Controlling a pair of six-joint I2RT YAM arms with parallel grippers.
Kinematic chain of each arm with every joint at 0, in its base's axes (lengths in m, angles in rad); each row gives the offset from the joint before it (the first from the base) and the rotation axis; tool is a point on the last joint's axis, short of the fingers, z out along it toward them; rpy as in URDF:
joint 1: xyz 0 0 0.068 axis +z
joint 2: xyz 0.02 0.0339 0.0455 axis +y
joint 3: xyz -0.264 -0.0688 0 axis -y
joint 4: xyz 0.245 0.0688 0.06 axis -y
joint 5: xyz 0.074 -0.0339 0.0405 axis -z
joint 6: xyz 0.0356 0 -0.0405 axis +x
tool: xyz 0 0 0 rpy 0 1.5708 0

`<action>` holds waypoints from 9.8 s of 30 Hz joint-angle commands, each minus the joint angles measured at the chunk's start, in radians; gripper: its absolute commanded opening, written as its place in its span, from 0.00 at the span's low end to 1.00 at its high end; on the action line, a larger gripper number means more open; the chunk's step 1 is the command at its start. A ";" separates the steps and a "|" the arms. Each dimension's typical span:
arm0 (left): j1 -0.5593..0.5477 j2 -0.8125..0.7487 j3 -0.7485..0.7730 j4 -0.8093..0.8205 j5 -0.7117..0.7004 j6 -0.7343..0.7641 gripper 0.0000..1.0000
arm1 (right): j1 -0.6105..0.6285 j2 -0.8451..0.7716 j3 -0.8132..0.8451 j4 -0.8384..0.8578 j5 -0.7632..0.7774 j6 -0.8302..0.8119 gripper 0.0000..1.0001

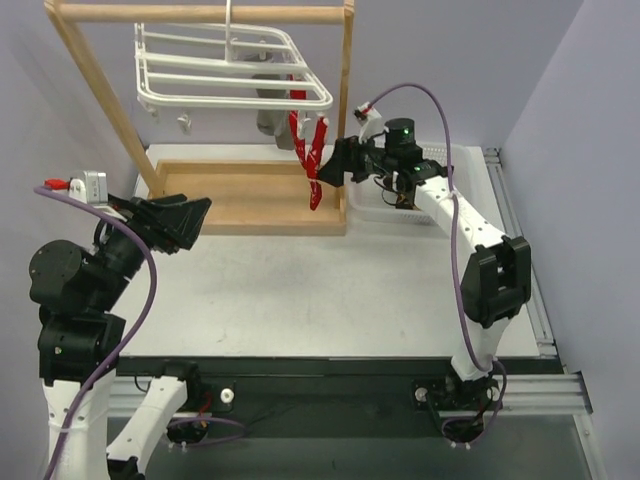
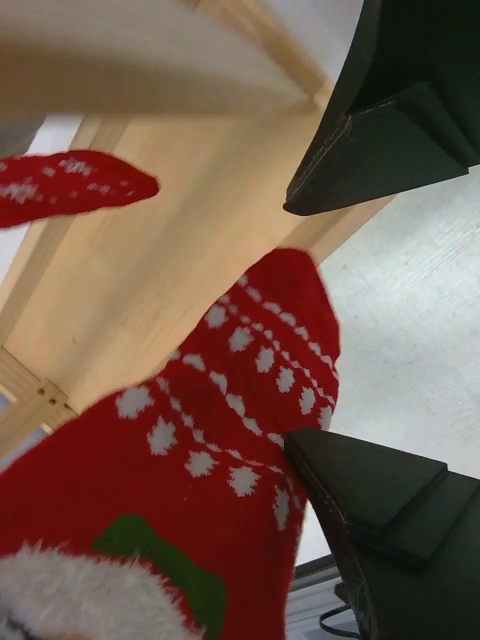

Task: Remove the socks clipped to the hanger

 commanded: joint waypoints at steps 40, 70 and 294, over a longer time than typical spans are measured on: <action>-0.004 0.188 -0.055 0.683 0.692 -0.427 0.71 | 0.316 -0.150 0.022 -0.086 0.238 0.070 0.08; 0.005 0.075 -0.587 0.689 0.293 -0.280 0.86 | 0.465 -0.096 0.261 -0.236 0.190 0.260 0.68; -0.357 0.152 -0.383 0.372 0.012 -0.127 0.83 | 0.000 -0.453 -0.321 -0.124 0.511 0.116 0.00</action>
